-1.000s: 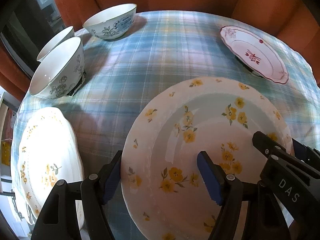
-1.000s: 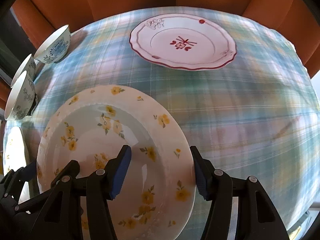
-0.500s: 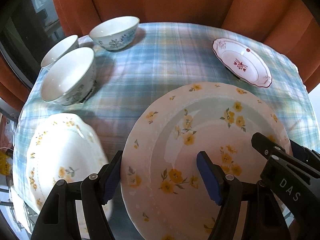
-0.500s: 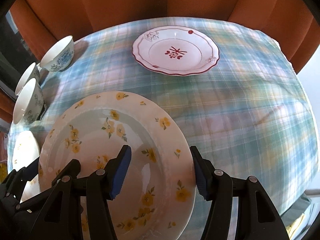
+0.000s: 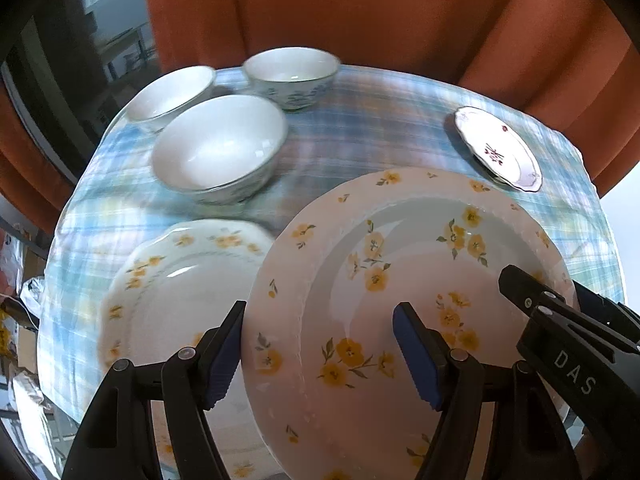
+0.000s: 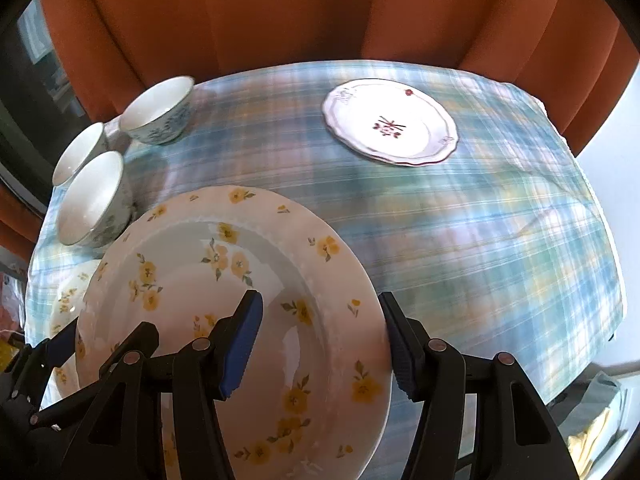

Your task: Organize plates and bowls

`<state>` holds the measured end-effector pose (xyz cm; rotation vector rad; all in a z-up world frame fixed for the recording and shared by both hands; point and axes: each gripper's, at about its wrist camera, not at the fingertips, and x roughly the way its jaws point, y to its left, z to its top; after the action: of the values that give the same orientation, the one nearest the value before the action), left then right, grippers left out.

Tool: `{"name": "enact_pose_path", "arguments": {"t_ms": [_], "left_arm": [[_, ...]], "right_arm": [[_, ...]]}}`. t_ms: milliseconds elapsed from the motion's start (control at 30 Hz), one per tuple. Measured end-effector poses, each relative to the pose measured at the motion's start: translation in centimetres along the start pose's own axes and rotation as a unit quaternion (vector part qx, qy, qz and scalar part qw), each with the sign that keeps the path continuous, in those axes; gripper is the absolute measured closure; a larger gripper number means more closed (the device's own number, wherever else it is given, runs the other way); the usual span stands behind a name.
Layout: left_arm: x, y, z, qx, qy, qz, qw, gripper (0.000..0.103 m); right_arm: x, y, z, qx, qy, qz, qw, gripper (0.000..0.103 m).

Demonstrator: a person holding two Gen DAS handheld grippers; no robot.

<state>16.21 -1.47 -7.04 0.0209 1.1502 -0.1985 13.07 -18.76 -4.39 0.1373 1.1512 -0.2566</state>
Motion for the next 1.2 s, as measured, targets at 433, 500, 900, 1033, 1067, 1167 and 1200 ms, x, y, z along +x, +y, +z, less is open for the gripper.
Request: {"name": "enact_pose_path", "arguments": {"t_ms": [433, 500, 900, 1033, 1067, 1167, 1200], "left_arm": [[0.4, 8.2, -3.0, -0.006, 0.02, -0.002, 0.9998, 0.03], [0.5, 9.1, -3.2, -0.007, 0.022, -0.002, 0.9997, 0.03], [2.6, 12.0, -3.5, -0.017, 0.046, -0.012, 0.9987, 0.03], [3.4, 12.2, -3.4, -0.021, 0.057, -0.015, 0.998, 0.03], [3.4, 12.2, -3.4, -0.019, 0.054, -0.016, 0.9982, 0.03], [3.6, 12.1, -3.3, -0.015, 0.054, -0.013, 0.9983, 0.03], [3.6, 12.0, -3.3, -0.013, 0.054, -0.011, 0.9984, 0.03]], "right_arm": [[0.2, 8.2, -3.6, -0.01, 0.022, -0.006, 1.0, 0.041], [0.4, 9.4, -4.0, -0.011, 0.025, -0.005, 1.0, 0.041], [2.4, 13.3, -4.7, -0.032, 0.05, -0.015, 0.998, 0.041], [3.2, 13.8, -4.5, -0.039, 0.06, -0.024, 0.997, 0.041], [3.4, 13.9, -4.4, -0.041, 0.063, -0.026, 0.997, 0.041], [4.1, 13.9, -4.1, -0.043, 0.069, -0.032, 0.996, 0.041], [4.2, 13.9, -4.0, -0.043, 0.07, -0.032, 0.996, 0.041]]}}
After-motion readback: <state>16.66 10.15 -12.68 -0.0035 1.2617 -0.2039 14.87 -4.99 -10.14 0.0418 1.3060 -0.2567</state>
